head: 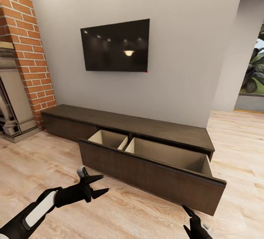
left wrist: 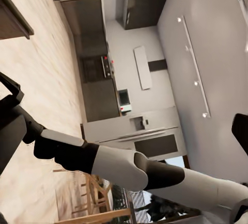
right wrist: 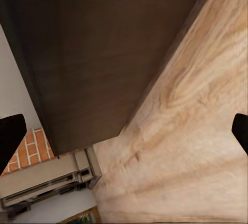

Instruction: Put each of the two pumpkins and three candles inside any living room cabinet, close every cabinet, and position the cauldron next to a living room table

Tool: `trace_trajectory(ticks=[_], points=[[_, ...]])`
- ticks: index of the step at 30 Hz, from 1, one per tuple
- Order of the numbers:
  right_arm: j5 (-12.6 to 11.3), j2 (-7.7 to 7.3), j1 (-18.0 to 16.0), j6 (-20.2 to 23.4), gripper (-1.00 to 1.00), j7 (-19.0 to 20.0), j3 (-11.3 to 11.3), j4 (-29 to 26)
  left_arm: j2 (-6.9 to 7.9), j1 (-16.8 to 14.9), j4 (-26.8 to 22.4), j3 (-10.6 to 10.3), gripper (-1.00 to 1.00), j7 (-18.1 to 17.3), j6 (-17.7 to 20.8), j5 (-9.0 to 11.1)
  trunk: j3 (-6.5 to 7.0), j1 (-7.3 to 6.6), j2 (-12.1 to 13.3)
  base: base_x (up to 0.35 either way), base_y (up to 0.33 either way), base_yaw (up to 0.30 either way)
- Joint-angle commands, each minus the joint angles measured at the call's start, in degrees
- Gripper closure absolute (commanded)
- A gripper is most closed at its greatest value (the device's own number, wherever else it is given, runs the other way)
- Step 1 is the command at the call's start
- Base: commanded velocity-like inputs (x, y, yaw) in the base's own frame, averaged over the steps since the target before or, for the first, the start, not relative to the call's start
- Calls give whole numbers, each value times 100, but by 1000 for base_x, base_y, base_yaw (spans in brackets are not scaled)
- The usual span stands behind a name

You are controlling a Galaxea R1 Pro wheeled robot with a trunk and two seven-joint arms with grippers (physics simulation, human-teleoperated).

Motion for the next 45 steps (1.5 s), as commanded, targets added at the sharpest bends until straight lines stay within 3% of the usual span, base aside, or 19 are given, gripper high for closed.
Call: trace_trajectory(ticks=[1, 16, 22, 28, 32, 39, 45], points=[[-61, -1, -8, 43, -100, 33, 44, 20, 4, -9, 6, -22, -100, -15, 25, 27, -6, -1, -3, 0, 0, 293], [-61, 0, -8, -40, -100, 34, 44, 20, 33, -9, 5, -7, -100, -19, 31, 69, -6, -1, -3, 0, 0, 294], [-51, 8, -8, -42, -100, -3, 44, 14, 44, -9, 8, 194, -100, -20, 47, 109, 12, -23, 37, 0, 0, 294], [204, 20, -8, -36, -100, -17, 44, 12, 44, -9, 12, 217, -100, -18, 51, 283, 120, -155, 278, 0, 0, 294], [524, 31, -8, -32, -100, -18, 38, -12, 54, -9, 72, 206, -100, -16, 51, 331, 192, -243, 438, 0, 0, 294], [617, 35, -8, -29, -100, -156, 51, -36, 56, -9, 127, 202, -100, -15, 51, 342, 317, -397, 719, 0, 0, 294], [880, 35, -8, -29, -100, -364, 48, -58, 56, -14, 129, 203, -100, -15, 48, 343, 420, -528, 960, -43, 0, 293]])
